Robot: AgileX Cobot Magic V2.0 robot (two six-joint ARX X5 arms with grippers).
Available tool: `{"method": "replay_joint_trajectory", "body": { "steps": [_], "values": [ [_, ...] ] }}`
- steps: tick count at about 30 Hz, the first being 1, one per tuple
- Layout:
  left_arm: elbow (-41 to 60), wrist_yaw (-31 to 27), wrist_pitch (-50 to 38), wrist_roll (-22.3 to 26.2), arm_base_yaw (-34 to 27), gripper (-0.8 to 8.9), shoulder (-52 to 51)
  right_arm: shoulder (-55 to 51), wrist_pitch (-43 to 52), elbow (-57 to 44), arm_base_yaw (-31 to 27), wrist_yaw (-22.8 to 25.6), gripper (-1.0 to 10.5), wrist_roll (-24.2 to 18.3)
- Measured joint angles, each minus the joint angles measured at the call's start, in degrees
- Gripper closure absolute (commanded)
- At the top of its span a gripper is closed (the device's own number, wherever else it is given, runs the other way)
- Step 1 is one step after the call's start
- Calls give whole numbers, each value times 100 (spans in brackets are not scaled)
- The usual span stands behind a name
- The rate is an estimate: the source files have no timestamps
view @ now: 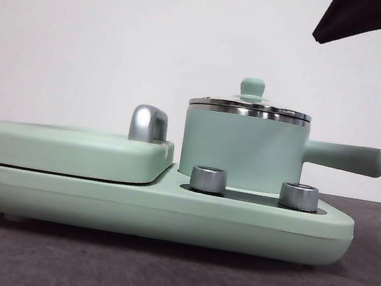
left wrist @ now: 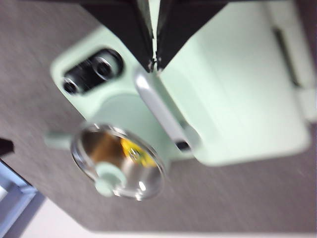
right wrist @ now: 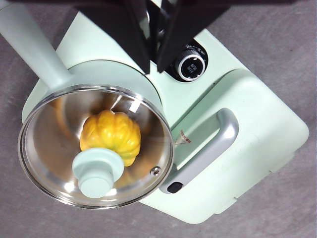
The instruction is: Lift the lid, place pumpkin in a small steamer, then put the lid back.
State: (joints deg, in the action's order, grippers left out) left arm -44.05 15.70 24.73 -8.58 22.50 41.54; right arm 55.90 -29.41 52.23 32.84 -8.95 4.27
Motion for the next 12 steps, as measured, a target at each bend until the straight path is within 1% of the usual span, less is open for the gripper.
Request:
{"method": "replay_joint_trajectory", "body": {
  "steps": [2,6,9,12],
  "values": [
    [317,-39,-378,118,-234,806,-306,0,2,0,0,0,927,0],
    [1373,-107,-1314,195,-743,806,-1104,0,7,0,0,0,927,0],
    [2100,-437,-1862,197,-1130,806,-1703,0,7,0,0,0,927,0],
    [2625,-776,-1987,195,-1443,806,-2240,0,9,0,0,0,927,0]
  ]
}}
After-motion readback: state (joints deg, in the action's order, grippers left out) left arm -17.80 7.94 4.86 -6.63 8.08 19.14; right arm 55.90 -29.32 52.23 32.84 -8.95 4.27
